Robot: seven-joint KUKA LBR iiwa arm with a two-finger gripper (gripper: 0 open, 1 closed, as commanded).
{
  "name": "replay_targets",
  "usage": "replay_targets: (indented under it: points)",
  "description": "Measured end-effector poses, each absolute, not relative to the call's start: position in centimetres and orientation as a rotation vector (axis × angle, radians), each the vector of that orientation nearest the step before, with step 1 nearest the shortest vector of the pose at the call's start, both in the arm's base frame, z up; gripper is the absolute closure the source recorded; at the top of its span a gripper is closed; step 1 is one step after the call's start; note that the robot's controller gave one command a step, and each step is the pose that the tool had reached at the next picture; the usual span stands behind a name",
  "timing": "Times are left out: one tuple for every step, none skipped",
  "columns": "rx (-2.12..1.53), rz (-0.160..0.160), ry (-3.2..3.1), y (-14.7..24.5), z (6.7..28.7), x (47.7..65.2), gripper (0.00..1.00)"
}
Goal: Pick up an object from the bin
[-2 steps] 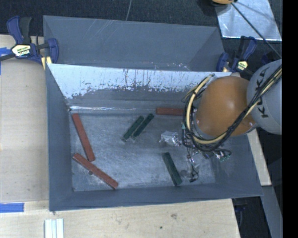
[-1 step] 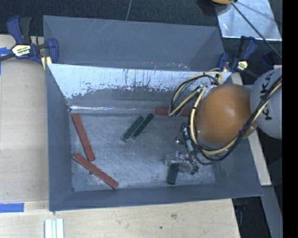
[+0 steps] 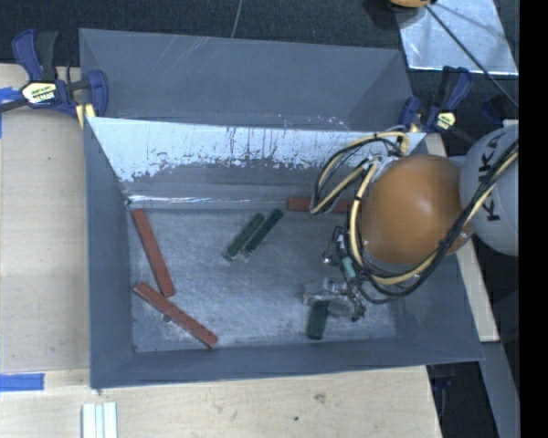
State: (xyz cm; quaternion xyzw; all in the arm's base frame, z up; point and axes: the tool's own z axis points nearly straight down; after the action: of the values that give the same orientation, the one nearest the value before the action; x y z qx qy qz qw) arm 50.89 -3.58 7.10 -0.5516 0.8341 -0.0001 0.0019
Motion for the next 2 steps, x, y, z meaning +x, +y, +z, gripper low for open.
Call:
replay_targets:
  points:
    - [-1.676, 0.001, 2.655, -1.45, 19.33, 49.45, 1.0]
    - [-1.675, 0.001, 2.656, -1.46, 19.33, 49.44, 1.0]
